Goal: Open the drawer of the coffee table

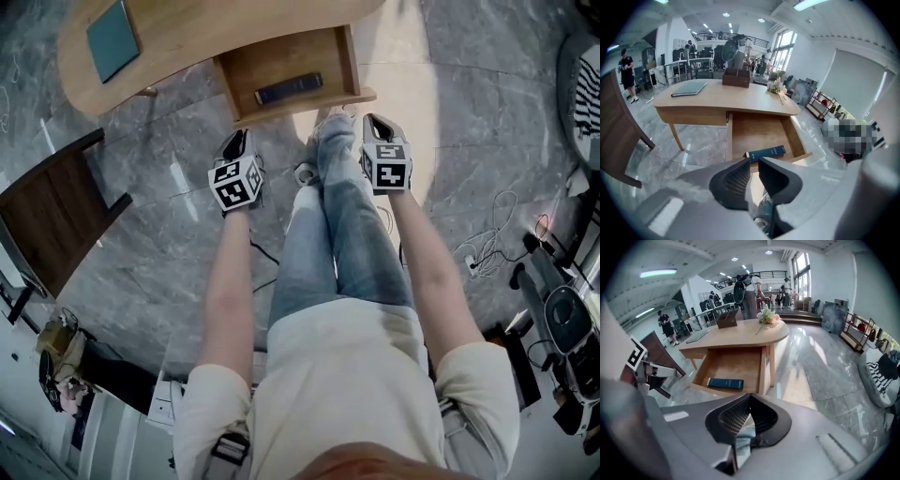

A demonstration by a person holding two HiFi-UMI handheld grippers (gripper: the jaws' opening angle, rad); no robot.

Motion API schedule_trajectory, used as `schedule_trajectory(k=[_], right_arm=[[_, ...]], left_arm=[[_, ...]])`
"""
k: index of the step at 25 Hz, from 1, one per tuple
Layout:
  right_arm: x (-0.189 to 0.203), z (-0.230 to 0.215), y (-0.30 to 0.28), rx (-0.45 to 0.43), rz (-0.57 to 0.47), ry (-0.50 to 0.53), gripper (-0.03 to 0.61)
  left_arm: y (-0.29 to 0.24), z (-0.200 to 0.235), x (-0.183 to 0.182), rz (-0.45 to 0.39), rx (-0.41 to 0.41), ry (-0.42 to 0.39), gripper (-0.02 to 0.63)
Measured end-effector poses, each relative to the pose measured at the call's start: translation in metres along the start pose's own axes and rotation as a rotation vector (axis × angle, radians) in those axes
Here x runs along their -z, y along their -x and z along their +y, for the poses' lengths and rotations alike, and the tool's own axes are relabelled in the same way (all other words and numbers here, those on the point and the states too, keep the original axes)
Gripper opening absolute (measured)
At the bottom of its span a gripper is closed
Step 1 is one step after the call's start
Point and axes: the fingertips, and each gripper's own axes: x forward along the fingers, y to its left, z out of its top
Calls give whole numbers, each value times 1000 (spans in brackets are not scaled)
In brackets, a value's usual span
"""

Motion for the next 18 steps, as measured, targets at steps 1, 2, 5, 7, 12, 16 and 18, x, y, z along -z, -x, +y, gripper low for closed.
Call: schedule_trajectory(k=[1,2,5,7,12,16,18], right_arm=[[-4,3,10,-7,-9,1,3],[-9,7,20,-16,-21,4,3],[-24,22,56,-64,-67,10,2],[-35,35,79,-99,-102,18,3],[-70,69,137,-179,-211,38,2],[-92,95,187,-238,-295,79,2],[-104,107,209,-265,-331,105,2]], left_arm=[[10,-4,-4,-15,-6,16,54],[20,-8,-9,-32,-14,29,29],[54,-25,-23,-89,-20,59,1],[76,-37,-33,-126,-4,84,0],[129,-75,-60,-190,53,89,0],[176,-113,-71,-211,113,43,0],[195,-127,-77,-221,139,41,0]])
